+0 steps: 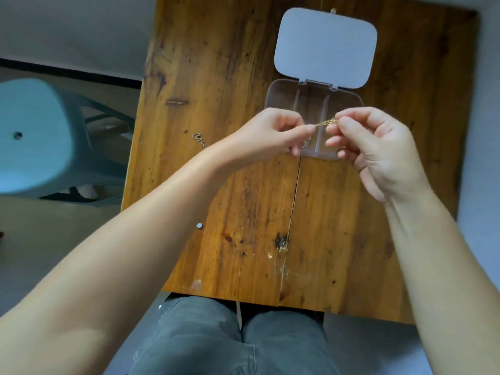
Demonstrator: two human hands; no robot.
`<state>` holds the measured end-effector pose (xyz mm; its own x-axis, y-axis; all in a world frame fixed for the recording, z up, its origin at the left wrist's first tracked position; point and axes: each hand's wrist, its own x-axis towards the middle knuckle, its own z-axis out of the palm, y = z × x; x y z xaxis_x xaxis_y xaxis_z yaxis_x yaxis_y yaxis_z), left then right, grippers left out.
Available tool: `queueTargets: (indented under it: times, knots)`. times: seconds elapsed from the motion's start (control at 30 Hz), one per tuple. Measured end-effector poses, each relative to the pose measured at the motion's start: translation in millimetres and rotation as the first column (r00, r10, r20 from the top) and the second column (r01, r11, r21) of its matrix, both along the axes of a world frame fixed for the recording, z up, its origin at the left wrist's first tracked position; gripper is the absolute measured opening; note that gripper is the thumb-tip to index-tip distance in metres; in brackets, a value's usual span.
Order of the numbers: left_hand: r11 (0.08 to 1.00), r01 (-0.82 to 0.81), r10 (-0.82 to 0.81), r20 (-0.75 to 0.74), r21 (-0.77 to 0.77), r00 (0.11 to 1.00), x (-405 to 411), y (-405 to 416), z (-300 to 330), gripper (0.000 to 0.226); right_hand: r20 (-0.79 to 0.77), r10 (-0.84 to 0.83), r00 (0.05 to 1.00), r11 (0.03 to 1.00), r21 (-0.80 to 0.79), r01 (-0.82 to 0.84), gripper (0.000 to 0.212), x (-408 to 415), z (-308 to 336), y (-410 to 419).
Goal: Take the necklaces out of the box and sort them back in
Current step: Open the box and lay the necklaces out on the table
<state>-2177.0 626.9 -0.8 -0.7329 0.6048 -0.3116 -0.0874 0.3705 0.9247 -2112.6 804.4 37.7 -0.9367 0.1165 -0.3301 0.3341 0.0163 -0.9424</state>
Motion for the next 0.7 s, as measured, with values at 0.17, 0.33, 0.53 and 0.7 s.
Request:
queueTargets:
  times: [0.17, 0.33, 0.53, 0.7]
  knots:
    - [0.999, -0.026, 0.032, 0.208, -0.033, 0.978, -16.5, -63.2, -22.9, 0.035, 0.373, -0.019, 0.928, 0.993, -0.097, 0.060, 0.006, 48.5, -42.9, -23.0]
    - [0.934, 0.026, 0.010, 0.100, -0.358, 0.995, -26.0, -80.0, -55.4, 0.042, 0.592, 0.027, 0.806, 0.999, 0.000, -0.033, 0.006, 91.0, -84.2, -95.0]
    - [0.788, 0.179, -0.433, -0.324, -0.590, 0.841, -30.6, -66.3, -79.8, 0.029, 0.493, -0.052, 0.869, 0.874, 0.443, -0.199, 0.011, 111.3, -118.2, -155.2]
    - [0.741, 0.201, -0.588, -0.474, -0.641, 0.656, -26.9, -67.0, -92.4, 0.022, 0.433, 0.126, 0.893, 0.591, 0.690, -0.418, 0.022, 107.0, -124.0, -158.7]
